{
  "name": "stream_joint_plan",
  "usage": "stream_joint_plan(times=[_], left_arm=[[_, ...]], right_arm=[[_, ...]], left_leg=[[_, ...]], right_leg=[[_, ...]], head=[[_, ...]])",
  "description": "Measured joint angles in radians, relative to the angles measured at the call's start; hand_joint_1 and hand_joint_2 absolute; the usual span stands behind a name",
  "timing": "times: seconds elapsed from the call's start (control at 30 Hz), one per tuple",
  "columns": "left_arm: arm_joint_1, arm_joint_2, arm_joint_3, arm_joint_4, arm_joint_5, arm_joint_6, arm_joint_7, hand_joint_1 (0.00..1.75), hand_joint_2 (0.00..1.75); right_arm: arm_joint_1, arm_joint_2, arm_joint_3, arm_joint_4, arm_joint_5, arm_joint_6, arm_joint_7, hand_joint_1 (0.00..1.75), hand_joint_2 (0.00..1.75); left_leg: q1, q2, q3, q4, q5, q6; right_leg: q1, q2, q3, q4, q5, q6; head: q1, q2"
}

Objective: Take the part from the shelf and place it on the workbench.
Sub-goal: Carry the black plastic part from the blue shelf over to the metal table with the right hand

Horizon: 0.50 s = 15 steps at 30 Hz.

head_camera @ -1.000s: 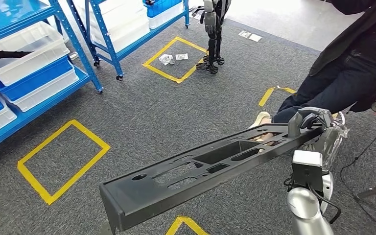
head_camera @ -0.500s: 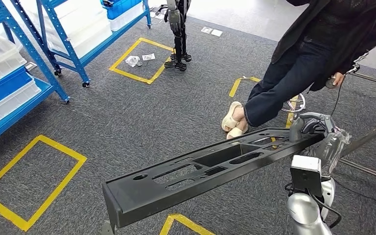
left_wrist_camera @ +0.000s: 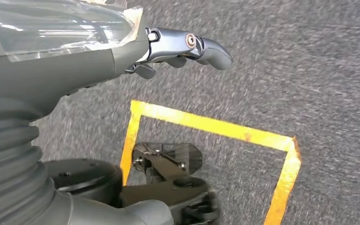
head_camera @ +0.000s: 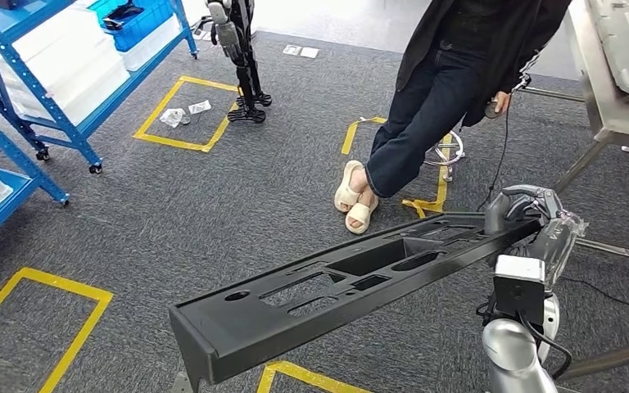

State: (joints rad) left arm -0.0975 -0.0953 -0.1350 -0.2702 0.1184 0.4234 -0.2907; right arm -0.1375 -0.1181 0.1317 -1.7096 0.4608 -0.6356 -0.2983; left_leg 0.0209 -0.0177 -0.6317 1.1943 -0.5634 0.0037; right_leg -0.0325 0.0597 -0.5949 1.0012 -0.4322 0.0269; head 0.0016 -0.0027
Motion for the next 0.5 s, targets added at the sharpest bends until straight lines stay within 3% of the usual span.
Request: stream_joint_plan(times=[0.07, 0.13, 0.2, 0.27, 0.33, 0.4, 0.43, 0.47, 0.5], left_arm=[[0.0, 0.002, 0.0, 0.0, 0.006, 0.011, -0.008, 0.0, 1.75], [0.003, -0.001, 0.0, 0.001, 0.013, 0.026, -0.018, 0.0, 1.75], [0.007, -0.007, 0.0, 0.001, 0.017, 0.036, -0.026, 0.0, 1.75], [0.007, -0.012, 0.001, 0.001, 0.019, 0.038, -0.031, 0.0, 1.75], [0.008, -0.015, 0.001, 0.001, 0.02, 0.037, -0.033, 0.0, 1.75], [0.01, -0.016, 0.001, 0.001, 0.023, 0.036, -0.034, 0.0, 1.75], [0.01, -0.016, 0.001, 0.001, 0.024, 0.035, -0.034, 0.0, 1.75], [0.01, -0.016, 0.001, 0.001, 0.024, 0.035, -0.035, 0.0, 1.75], [0.01, -0.017, 0.001, 0.001, 0.025, 0.035, -0.035, 0.0, 1.75]], right_arm=[[0.0, -0.001, 0.0, 0.0, -0.005, -0.002, -0.003, 1.75, 1.75], [0.0, -0.003, 0.001, 0.0, -0.008, -0.005, -0.004, 1.75, 1.75], [0.003, -0.006, 0.002, 0.0, -0.009, -0.007, -0.005, 1.75, 1.75], [0.005, -0.011, 0.002, 0.0, -0.011, -0.008, -0.006, 1.75, 1.75], [0.003, -0.015, 0.004, 0.0, -0.012, -0.008, -0.006, 1.75, 1.75], [0.001, -0.016, 0.005, 0.0, -0.014, -0.008, -0.006, 1.75, 1.75], [0.002, -0.017, 0.006, 0.0, -0.014, -0.008, -0.006, 1.75, 1.75], [0.004, -0.018, 0.006, 0.0, -0.014, -0.008, -0.006, 1.75, 1.75], [0.005, -0.019, 0.007, 0.0, -0.014, -0.008, -0.006, 1.75, 1.75]], left_leg=[[0.01, -0.043, 0.057, -0.12, 0.048, -0.003], [0.009, -0.063, 0.071, -0.156, 0.049, 0.0], [0.002, -0.042, 0.072, -0.16, 0.054, 0.015], [0.0, -0.019, 0.076, -0.166, 0.063, 0.033], [-0.002, 0.005, 0.076, -0.169, 0.068, 0.044], [-0.006, 0.031, 0.073, -0.169, 0.068, 0.048], [-0.007, 0.045, 0.072, -0.169, 0.068, 0.048], [-0.008, 0.058, 0.072, -0.169, 0.068, 0.048], [-0.008, 0.069, 0.073, -0.169, 0.067, 0.048]], right_leg=[[0.002, 0.023, -0.008, 0.011, -0.001, 0.008], [0.004, 0.043, -0.019, 0.014, 0.003, 0.024], [0.0, 0.057, -0.028, 0.01, 0.011, 0.039], [0.001, 0.027, -0.047, 0.03, 0.002, 0.045], [0.004, -0.025, -0.092, 0.12, -0.038, 0.041], [0.005, -0.044, -0.152, 0.252, -0.085, 0.039], [0.005, -0.047, -0.166, 0.286, -0.093, 0.042], [0.005, -0.05, -0.161, 0.282, -0.088, 0.047], [0.004, -0.058, -0.134, 0.235, -0.07, 0.053]], head=[[0.0, 0.0], [0.0, 0.0], [0.0, 0.0], [0.003, 0.0], [0.011, 0.0], [0.015, 0.0], [0.015, 0.0], [0.016, 0.0], [0.016, 0.0]])
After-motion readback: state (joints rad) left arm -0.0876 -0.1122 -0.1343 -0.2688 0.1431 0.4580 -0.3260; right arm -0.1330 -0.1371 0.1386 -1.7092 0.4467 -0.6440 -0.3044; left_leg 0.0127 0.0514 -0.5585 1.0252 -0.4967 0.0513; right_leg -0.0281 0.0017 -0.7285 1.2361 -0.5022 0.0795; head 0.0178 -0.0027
